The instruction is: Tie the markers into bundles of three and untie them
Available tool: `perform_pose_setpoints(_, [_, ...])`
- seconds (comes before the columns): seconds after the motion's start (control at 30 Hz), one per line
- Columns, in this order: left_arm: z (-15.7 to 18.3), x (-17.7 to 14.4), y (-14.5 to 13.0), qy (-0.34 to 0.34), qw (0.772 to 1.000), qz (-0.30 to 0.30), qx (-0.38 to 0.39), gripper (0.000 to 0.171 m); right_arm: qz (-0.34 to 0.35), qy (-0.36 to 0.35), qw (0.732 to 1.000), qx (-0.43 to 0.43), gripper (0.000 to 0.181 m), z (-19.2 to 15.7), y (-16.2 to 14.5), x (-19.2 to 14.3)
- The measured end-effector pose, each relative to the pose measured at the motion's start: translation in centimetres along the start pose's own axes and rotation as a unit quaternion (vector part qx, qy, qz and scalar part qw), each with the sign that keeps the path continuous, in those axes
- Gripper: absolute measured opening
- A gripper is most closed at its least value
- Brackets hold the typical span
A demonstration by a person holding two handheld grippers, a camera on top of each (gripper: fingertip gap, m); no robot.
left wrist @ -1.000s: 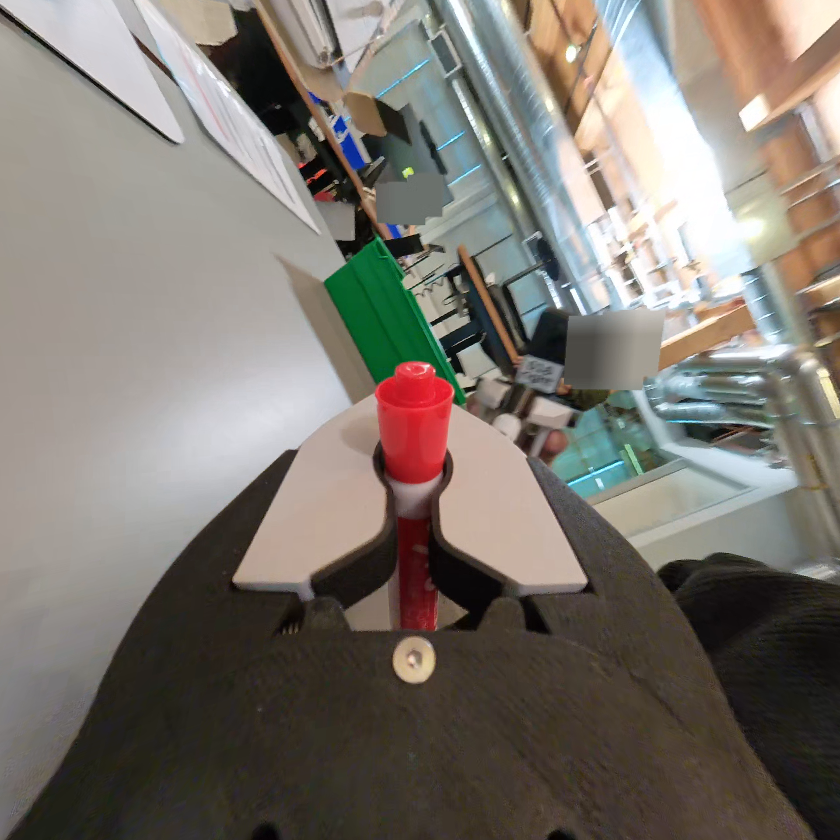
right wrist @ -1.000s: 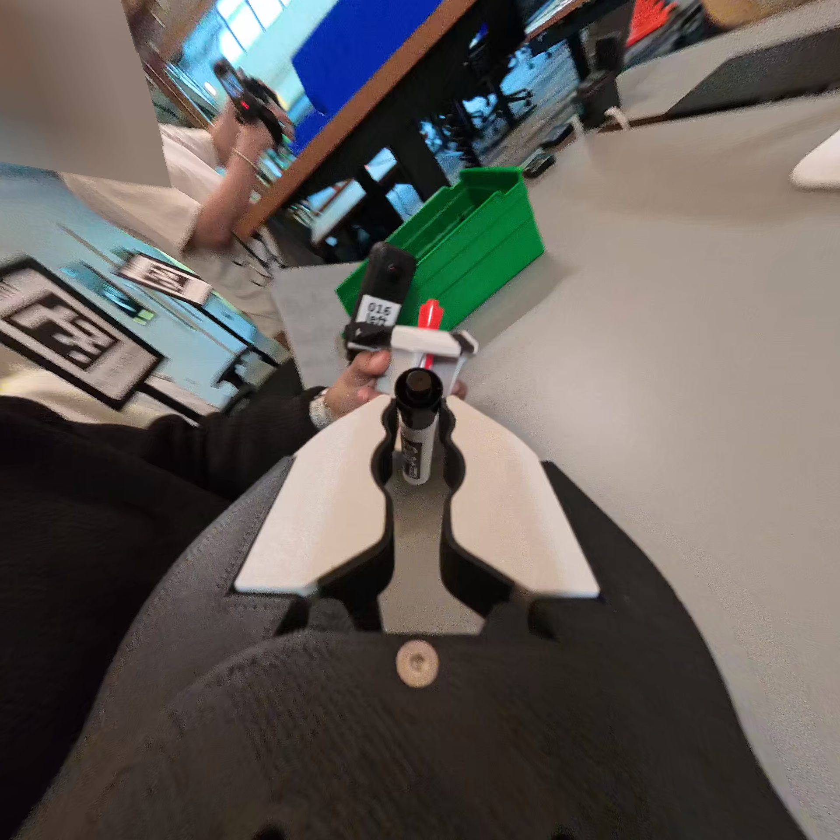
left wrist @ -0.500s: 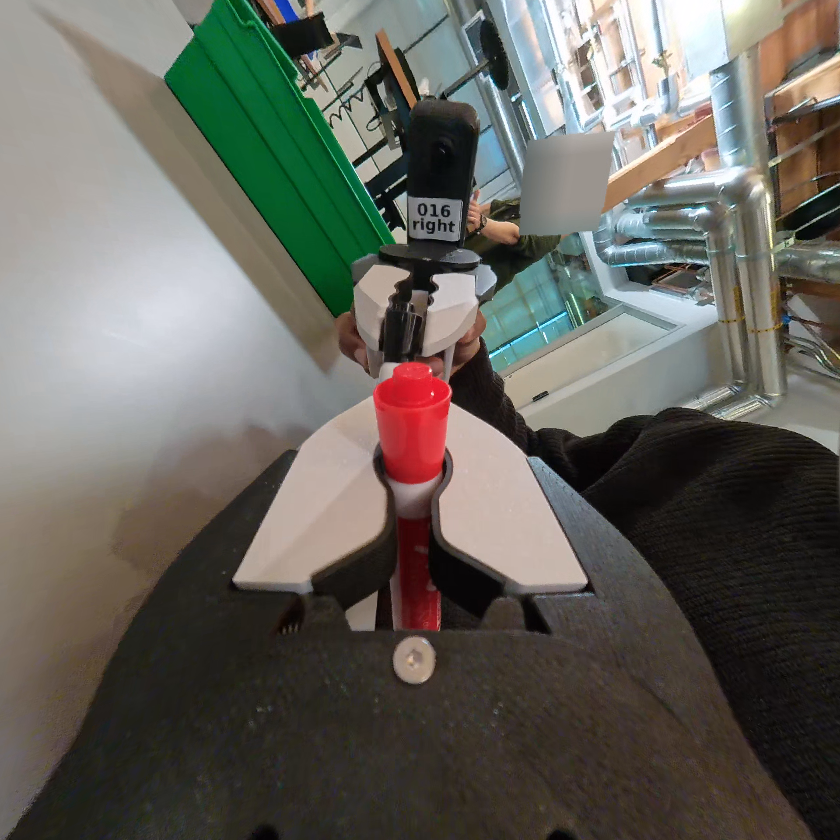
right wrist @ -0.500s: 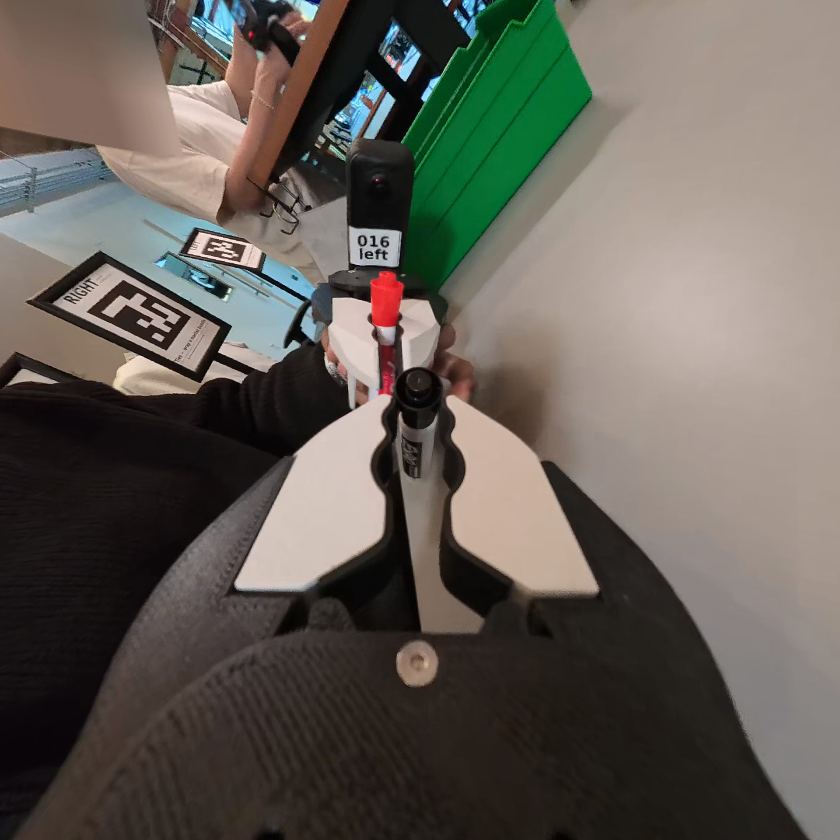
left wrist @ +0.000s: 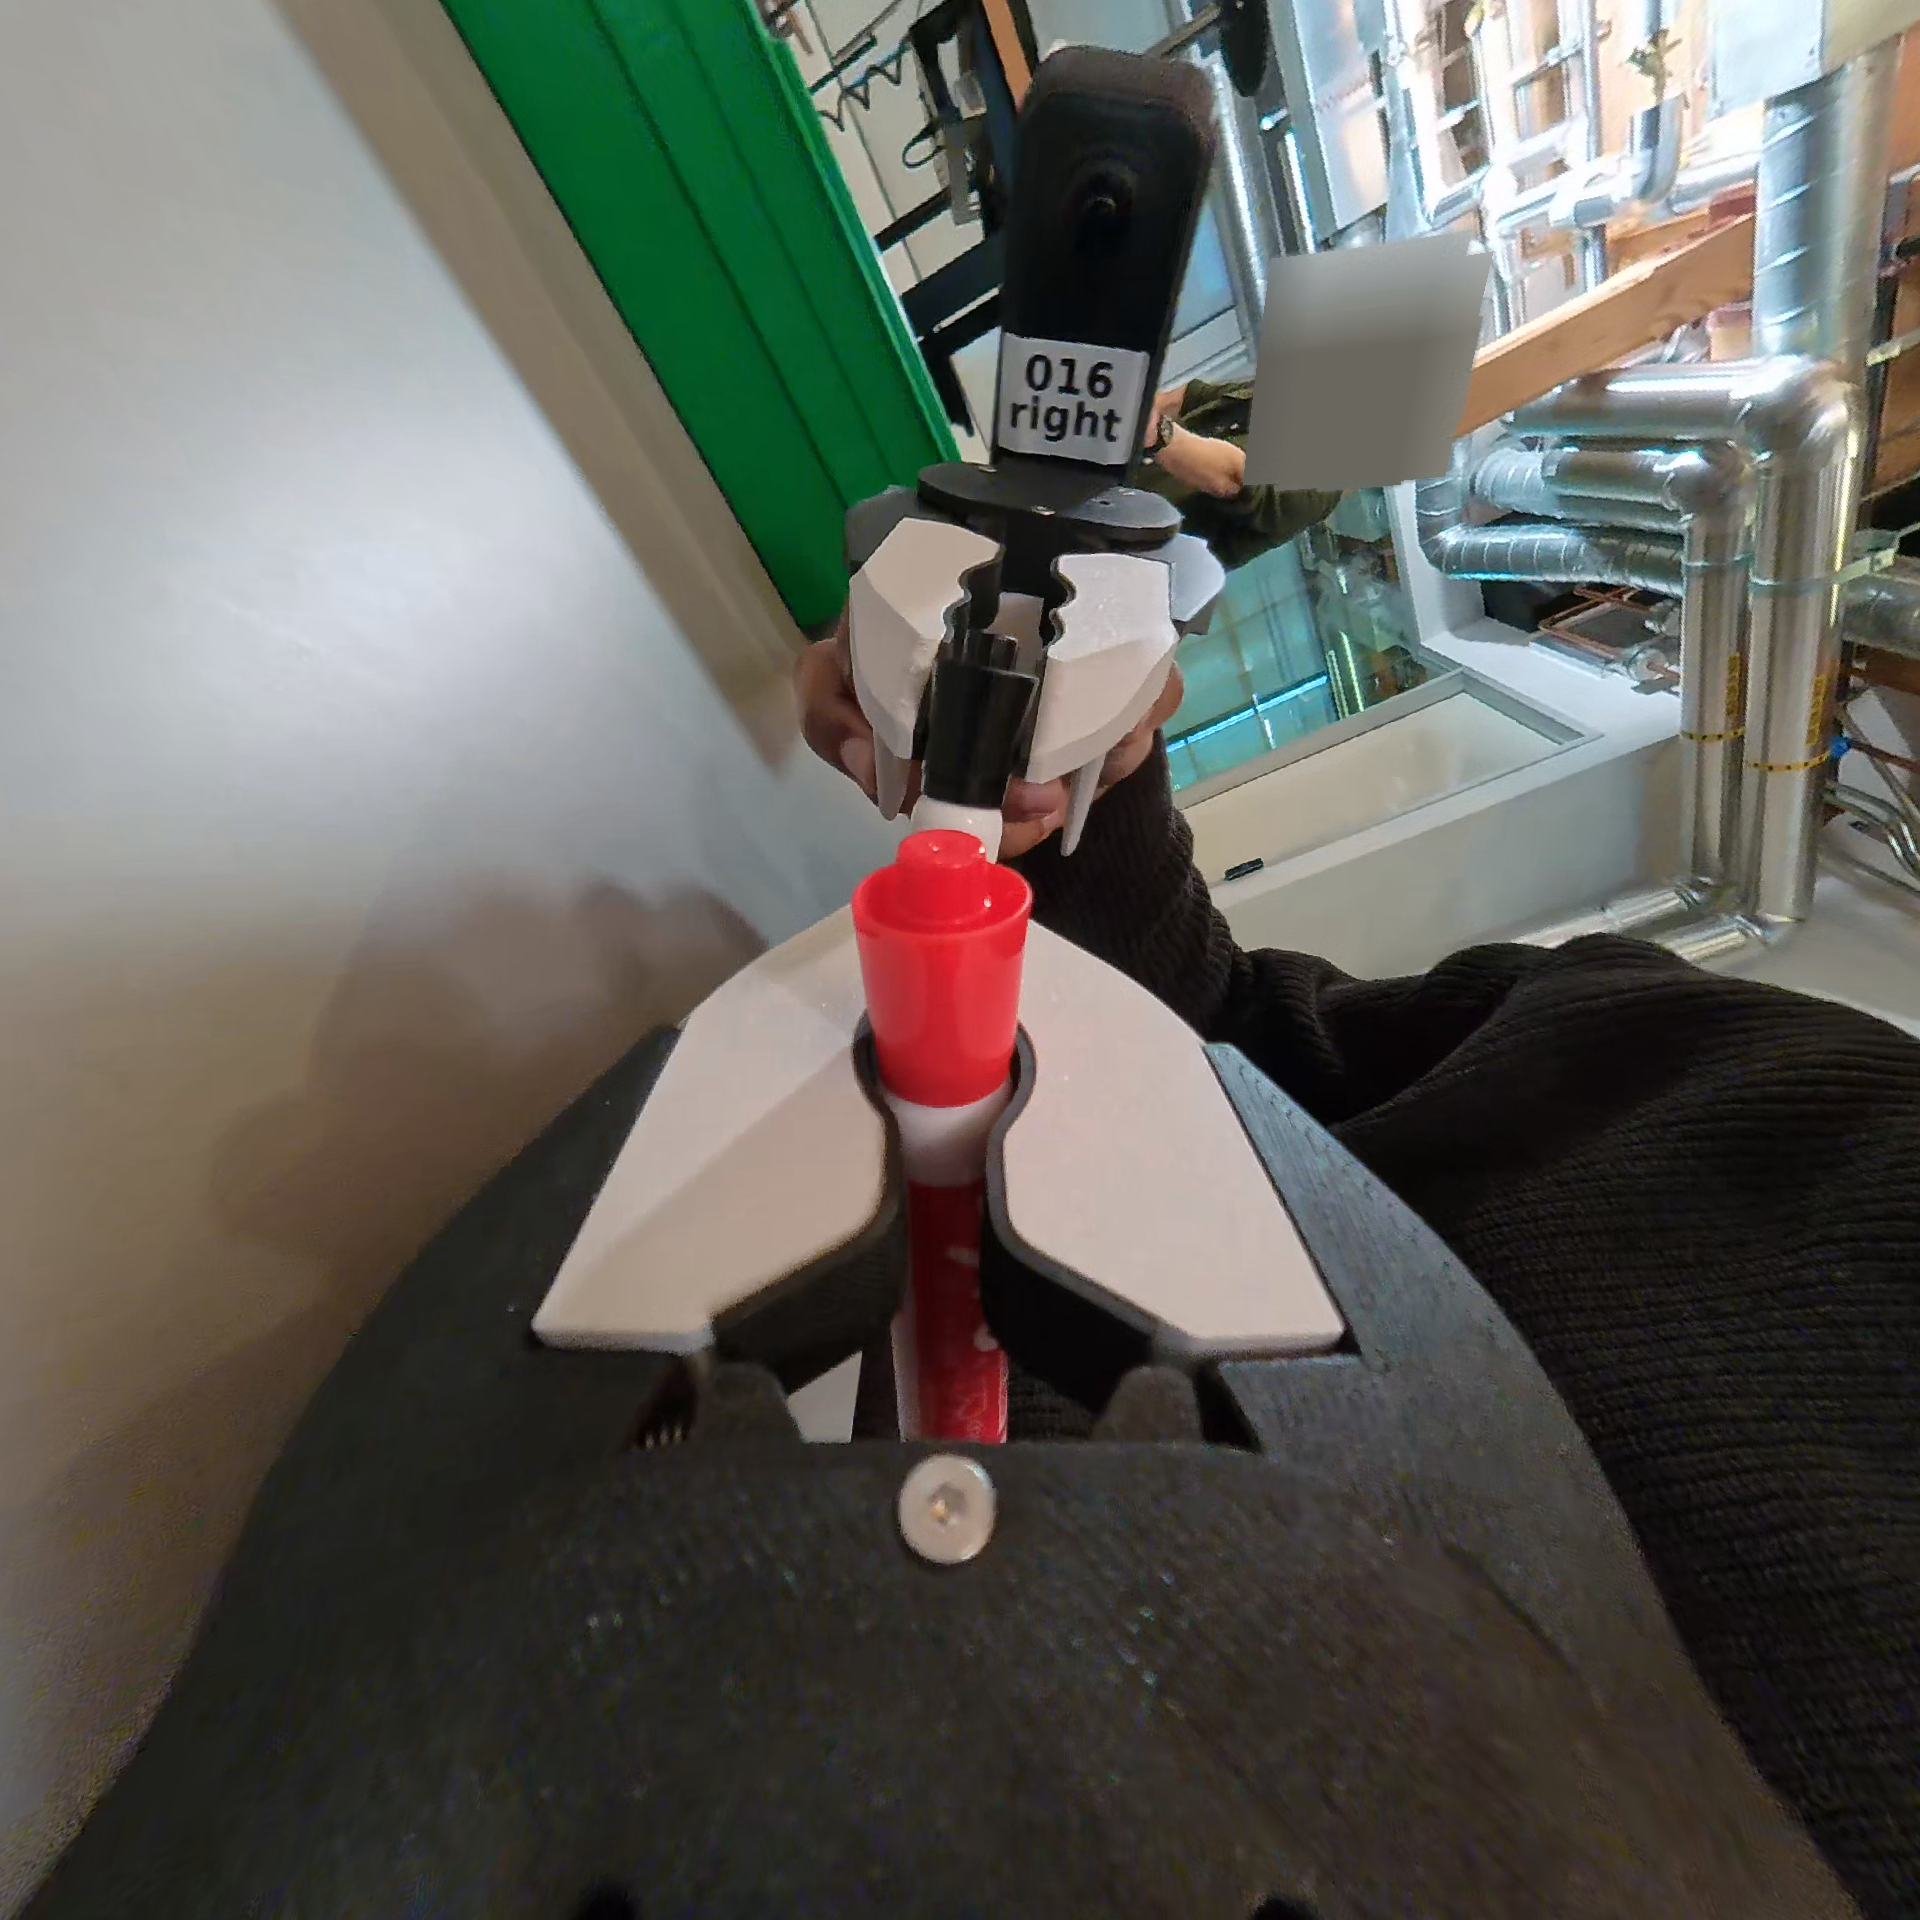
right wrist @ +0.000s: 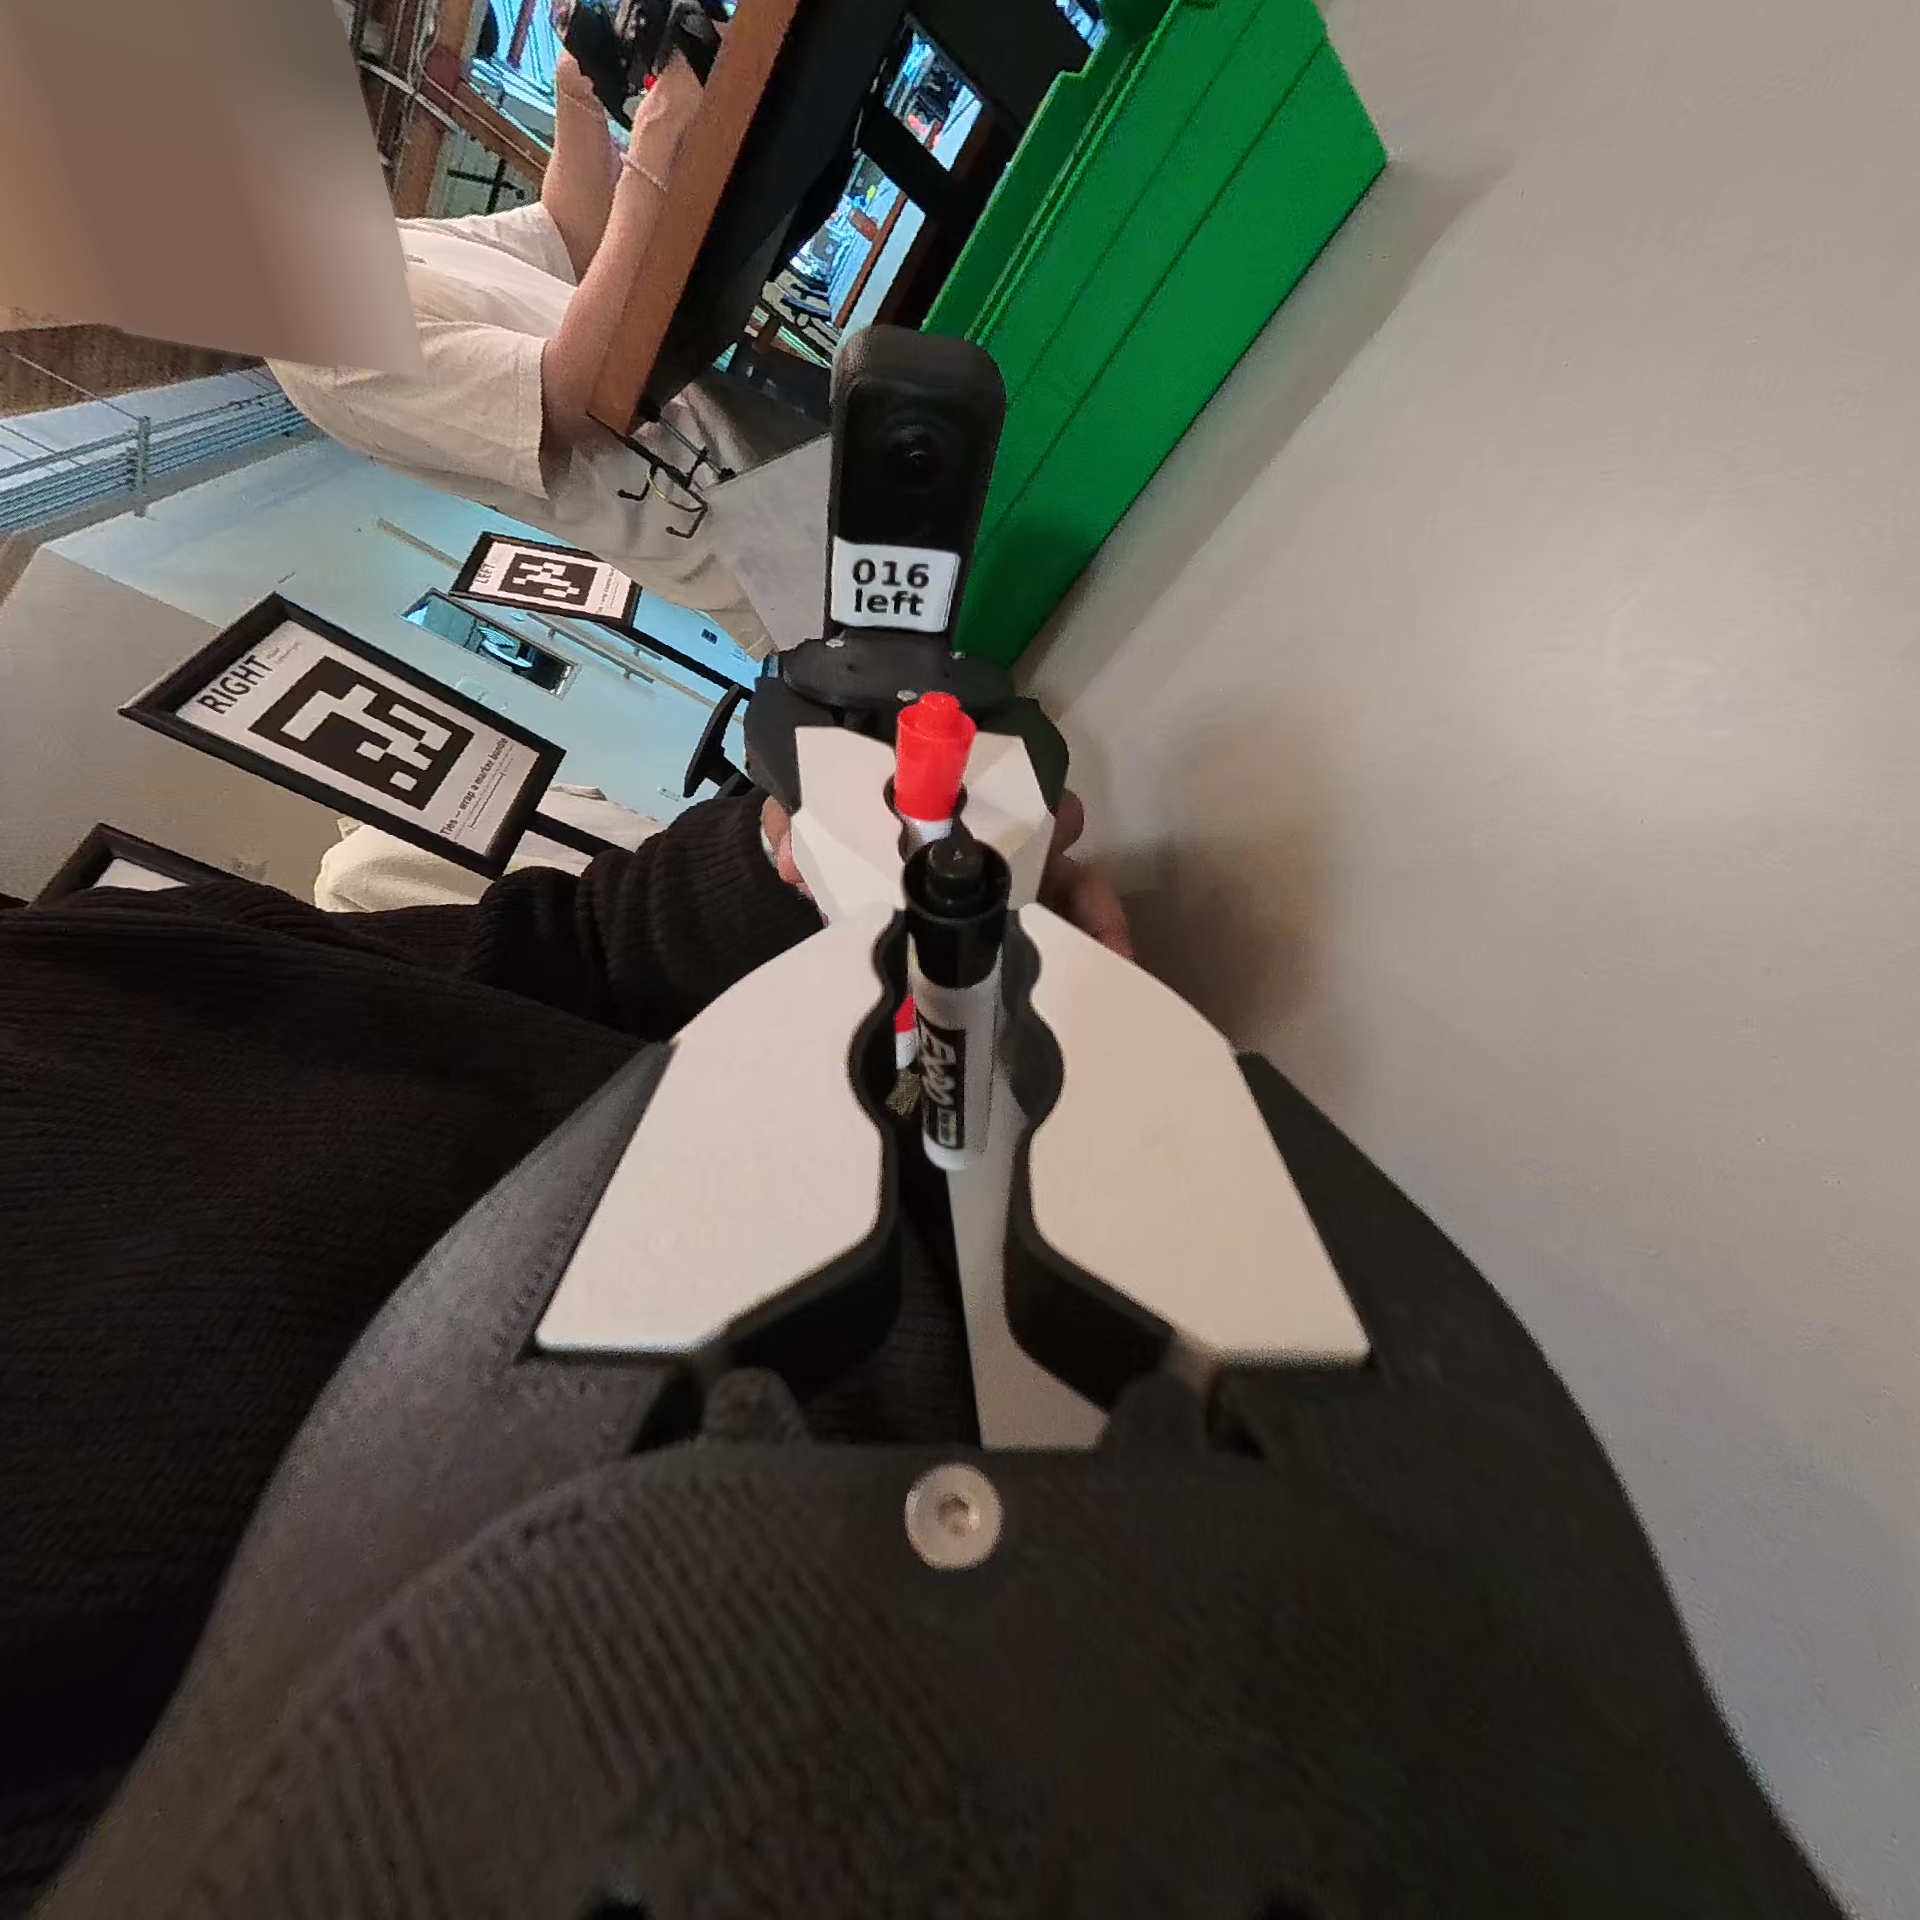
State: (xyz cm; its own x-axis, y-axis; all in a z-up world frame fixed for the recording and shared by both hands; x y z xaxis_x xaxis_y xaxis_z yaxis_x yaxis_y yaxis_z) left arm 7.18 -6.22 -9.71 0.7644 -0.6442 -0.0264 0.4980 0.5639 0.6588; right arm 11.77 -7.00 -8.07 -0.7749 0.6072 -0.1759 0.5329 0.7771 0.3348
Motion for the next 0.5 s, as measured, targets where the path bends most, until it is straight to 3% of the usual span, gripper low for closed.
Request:
perform_pose_setpoints(0.27, [-1.4, -0.3, 0.3, 0.011, 0.998, 0.026, -0.061, 0.011, 0.021, 0.004, 0.999, 0.046, 0.018, 1.4, 0.7, 0.4])
perform_pose_setpoints(0.5, [-3.5, -1.5, 0.9, 0.075, 0.994, 0.046, -0.068, 0.01, 0.03, -0.013, 0.999, 0.044, 0.017, 2.1, 1.0, 0.3])
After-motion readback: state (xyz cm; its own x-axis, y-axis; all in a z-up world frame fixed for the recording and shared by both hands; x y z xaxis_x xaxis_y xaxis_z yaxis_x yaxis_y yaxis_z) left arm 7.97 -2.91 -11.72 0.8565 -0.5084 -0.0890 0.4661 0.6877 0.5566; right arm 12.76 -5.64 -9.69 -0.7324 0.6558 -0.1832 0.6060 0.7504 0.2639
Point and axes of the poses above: each gripper's, where its closed fingertips meet, x out along the fingers, y out of its top, z = x × y across the jaws, the point moved 2 cm from there along -x, back along the fingers, and after that the axes turned 15 degrees about x, right-handed, at the moved point
